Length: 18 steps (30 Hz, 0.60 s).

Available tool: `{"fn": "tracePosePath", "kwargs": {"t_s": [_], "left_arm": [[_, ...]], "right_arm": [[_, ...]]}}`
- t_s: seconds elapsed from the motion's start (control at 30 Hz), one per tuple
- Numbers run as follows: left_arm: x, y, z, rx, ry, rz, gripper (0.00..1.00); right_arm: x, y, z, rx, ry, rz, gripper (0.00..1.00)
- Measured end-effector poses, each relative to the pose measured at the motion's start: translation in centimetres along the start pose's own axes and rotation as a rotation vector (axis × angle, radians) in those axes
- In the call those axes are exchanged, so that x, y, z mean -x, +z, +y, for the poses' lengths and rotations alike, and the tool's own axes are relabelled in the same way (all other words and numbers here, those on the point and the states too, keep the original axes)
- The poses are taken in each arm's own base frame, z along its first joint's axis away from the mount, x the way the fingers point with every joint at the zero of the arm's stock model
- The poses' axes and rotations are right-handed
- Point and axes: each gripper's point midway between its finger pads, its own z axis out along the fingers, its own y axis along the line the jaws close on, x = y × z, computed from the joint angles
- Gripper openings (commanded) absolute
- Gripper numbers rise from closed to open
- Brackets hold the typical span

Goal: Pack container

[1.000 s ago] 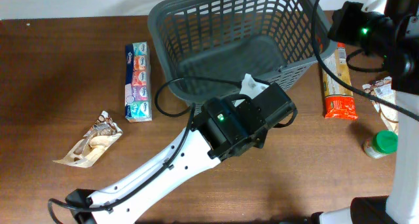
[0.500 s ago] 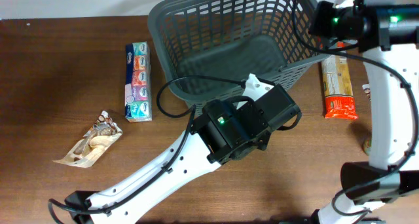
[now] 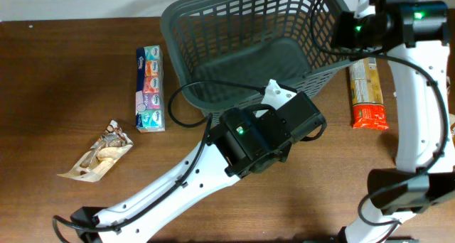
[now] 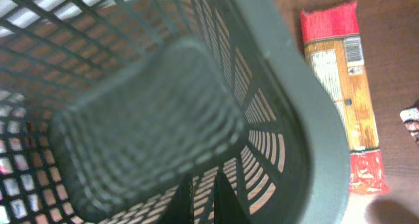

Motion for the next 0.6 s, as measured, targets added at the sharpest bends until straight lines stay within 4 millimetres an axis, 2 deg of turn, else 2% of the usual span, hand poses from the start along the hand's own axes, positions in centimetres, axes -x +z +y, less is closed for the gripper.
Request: {"fn": "tracePosePath", "kwargs": {"t_s": [0.17,0.37,0.6], "left_arm": [[-0.3,0.6,0.1,0.021,0.008,0.016,0.02],[-0.8,1.6,0.1,0.046,0.022,0.049,0.02],[-0.5,1.8,0.9,0.093,0.028,0.032,0.02]], "right_arm": [[-1.3,1.3,-0.4,-0.016,-0.035,0.075,0.04],[-1.8,1.3,-0.5,-0.020,-0.057,0.098,0.04],[-2.5,1.3,-0.7,-0.025,-0.062,0.124,0.04]]}}
